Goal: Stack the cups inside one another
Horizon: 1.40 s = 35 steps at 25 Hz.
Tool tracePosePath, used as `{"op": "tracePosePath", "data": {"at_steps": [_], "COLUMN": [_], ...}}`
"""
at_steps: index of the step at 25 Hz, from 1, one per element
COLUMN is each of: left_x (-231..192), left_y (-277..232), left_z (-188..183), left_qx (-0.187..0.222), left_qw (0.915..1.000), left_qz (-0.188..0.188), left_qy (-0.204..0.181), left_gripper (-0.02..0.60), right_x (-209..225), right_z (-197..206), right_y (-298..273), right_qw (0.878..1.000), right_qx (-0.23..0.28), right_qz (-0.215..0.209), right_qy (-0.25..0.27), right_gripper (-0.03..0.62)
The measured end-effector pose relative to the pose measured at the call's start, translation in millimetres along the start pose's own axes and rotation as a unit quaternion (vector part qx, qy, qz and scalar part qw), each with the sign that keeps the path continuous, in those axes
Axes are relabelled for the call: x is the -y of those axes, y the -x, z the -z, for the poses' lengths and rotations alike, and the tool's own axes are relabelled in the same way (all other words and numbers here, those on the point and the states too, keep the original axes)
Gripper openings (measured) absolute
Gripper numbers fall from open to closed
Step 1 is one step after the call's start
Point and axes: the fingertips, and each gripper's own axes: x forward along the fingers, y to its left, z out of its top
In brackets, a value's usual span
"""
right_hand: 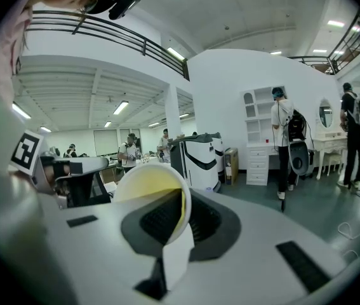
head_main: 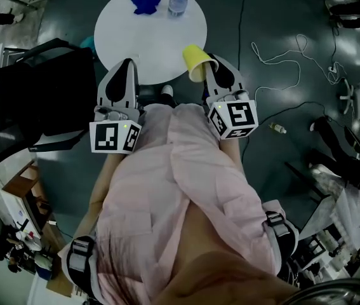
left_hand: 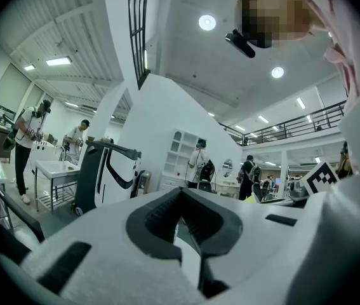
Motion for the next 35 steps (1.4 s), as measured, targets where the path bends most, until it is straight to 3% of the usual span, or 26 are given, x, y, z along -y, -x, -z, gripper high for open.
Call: {"op": "tracePosePath", "data": {"at_steps": [19,35], "left_x": [-86,-122], "left_y": [-15,-26], "left_z": [-9,-7], "left_qx": [-0.044,-0.062], "left_qw": [0.9989,0.9978], "left_qz": [-0.008,-0.001], "left_qy": [0.016,0.024], "left_gripper": [0.015,0.015], "right_x": [-43,-63], "right_z": [7,31], "right_y": [-73,-116], "right_qw": [0.998,0.993], "right_qx": [-0.069,-0.113], "right_qz": [-0.007,-0.019], "right_qy": [-0.011,-0.02], "right_gripper": [0.038,0.038]}}
